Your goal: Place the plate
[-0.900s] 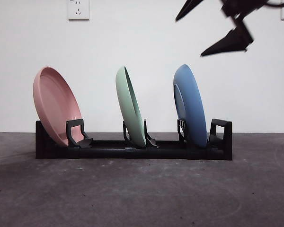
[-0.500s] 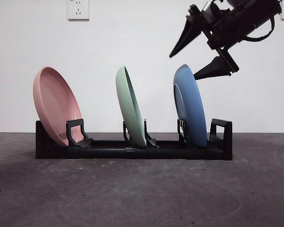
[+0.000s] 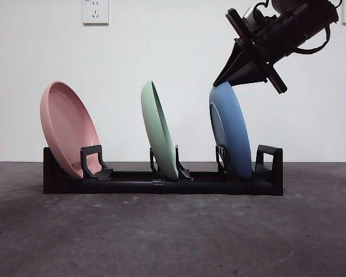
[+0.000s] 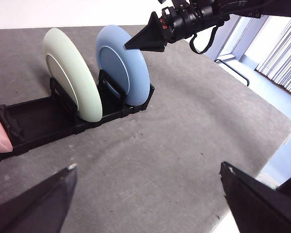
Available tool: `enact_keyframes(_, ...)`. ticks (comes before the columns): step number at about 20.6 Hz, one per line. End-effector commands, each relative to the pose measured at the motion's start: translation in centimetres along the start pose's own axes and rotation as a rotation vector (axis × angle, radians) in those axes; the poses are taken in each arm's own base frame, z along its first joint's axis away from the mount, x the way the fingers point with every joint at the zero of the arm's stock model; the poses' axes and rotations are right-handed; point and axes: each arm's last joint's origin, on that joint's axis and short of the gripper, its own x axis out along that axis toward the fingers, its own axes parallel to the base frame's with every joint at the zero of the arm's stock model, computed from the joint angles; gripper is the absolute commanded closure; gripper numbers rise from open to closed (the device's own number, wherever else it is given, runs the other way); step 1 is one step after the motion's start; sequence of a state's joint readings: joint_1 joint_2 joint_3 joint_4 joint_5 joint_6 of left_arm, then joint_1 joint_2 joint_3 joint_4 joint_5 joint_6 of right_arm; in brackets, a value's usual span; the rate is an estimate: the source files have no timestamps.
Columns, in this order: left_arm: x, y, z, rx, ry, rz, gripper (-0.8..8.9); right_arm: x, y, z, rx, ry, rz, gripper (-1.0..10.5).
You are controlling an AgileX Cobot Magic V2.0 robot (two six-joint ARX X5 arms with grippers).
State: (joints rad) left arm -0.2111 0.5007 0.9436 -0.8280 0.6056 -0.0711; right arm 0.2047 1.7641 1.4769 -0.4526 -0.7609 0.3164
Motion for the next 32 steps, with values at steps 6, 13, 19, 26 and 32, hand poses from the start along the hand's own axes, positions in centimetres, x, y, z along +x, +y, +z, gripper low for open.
enact_keyframes(6,-0.3,-0.3,0.4,0.013,-0.015,-0.008,3.46,-4.4,5.0,1.5,-0.084,-0.124,0.046,9.3)
enact_keyframes(13,-0.3,-0.2,0.4,0.016,-0.015,-0.008,3.46,-11.0,10.9,-1.8,-0.24,-0.122,0.038,9.3)
enact_keyframes(19,-0.3,-0.2,0.4,0.015,-0.015,-0.008,3.46,-13.4,13.9,-5.2,-0.346,-0.035,0.043,9.3)
enact_keyframes(26,-0.3,-0.2,0.4,0.015,-0.015,-0.008,3.46,-13.2,16.6,-9.9,-0.444,0.137,-0.095,9.3)
enact_keyframes(32,-0.3,-0.2,0.4,0.015,-0.015,-0.008,3.47,-10.8,18.1,-13.4,-0.533,0.263,-0.066,9.3)
